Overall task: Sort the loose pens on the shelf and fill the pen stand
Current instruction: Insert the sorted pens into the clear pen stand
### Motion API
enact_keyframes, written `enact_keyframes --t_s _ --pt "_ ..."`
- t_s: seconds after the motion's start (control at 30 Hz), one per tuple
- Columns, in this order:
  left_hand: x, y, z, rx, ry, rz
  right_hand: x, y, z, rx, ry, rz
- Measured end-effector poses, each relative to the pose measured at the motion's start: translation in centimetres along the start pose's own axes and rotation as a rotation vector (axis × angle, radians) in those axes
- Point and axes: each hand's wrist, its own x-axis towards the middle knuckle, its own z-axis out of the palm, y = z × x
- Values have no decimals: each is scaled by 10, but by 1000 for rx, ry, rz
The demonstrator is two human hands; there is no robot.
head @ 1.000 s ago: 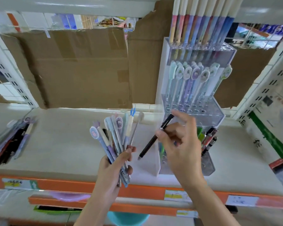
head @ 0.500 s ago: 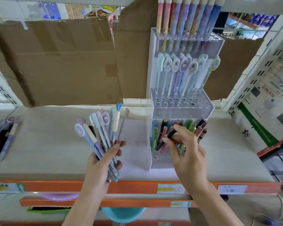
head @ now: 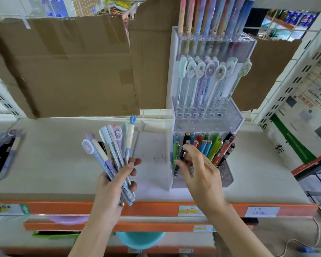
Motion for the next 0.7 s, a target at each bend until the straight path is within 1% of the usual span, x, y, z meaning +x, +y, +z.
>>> enact_keyframes --t_s 0.17,0.27,0.37,0.43,0.5,0.53,0.6,0.7 --pt "-1 1 1 -11 -25 -6 1 -4 1 -16 -84 13" --pt "-2 1 0 -32 -50 -15 1 -3 1 -13 -99 23" --pt "-4 1 -1 -48 -83 -4 0 1 -4 -22 -75 55" --pt "-6 3 -2 -79 -122 -1 0 0 -11 -6 -23 53" --pt "-6 6 -2 -115 -185 25 5 -11 -19 91 27 42" --pt "-7 8 -1 -129 -211 38 11 -19 -21 157 23 48" --pt "-8 17 4 -132 -245 55 27 -38 -25 302 -48 116" --pt "-7 36 19 -100 -276 81 66 -59 -28 495 -287 335"
